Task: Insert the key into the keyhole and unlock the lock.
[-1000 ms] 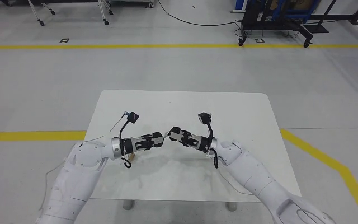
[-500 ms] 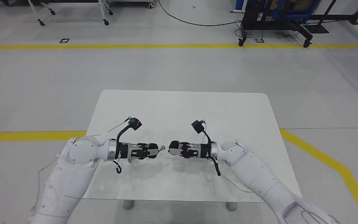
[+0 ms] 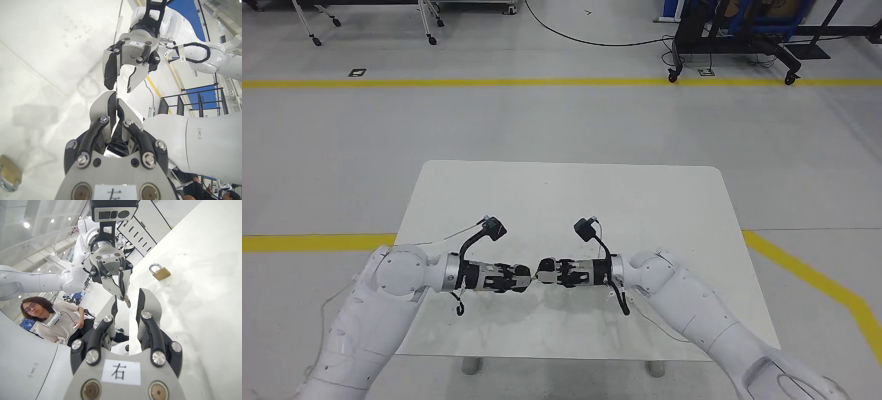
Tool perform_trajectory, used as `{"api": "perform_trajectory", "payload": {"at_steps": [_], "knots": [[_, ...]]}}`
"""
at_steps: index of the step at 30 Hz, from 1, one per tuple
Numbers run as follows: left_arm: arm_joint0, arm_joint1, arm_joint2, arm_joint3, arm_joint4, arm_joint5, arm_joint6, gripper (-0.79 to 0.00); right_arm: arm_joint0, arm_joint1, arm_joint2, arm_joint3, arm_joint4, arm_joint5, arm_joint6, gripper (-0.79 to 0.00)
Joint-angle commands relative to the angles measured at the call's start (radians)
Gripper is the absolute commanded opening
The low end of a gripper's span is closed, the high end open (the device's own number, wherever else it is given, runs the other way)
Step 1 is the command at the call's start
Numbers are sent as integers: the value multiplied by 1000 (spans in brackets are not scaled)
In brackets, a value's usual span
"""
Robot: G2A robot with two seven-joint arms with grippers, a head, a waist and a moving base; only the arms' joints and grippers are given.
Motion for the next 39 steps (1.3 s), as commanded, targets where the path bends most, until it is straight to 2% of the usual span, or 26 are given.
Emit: {"api": "perform_trajectory", "payload": {"at_steps": [1,4,7,12,13,14,15,20,24,30,35,39], "knots": [[-1,2,3,0,3,1,7,-785,1,-1,-2,3,4,0,2,-576],[-2,4,11,-1,8,-1,12,-785,2,-1,-5,5,13,-2,8,-646],[-4,6,18,-2,12,-2,14,-785,4,-2,-9,8,15,-1,11,-773],[-5,11,17,-1,25,3,41,-785,8,-4,-13,18,20,-6,13,-785],[-5,12,16,-1,27,7,50,-751,9,-4,-14,20,21,-10,14,-785],[-5,13,15,-3,33,10,60,-394,9,-4,-14,23,23,-15,14,-785],[-5,13,15,-4,34,12,69,0,8,-5,-14,26,27,-22,14,-785],[-11,17,3,2,37,17,113,0,4,0,5,44,34,-67,-14,-785],[-16,28,-55,21,14,13,157,0,-17,17,48,33,46,-99,-45,-785],[-7,47,-155,52,-9,4,202,0,-100,70,198,-45,44,-99,-101,-785],[7,59,-203,56,17,5,226,0,-191,113,346,-113,-10,-99,-164,-785],[16,63,-231,69,50,65,315,0,-233,124,386,-153,-25,-99,-191,-785]]}}
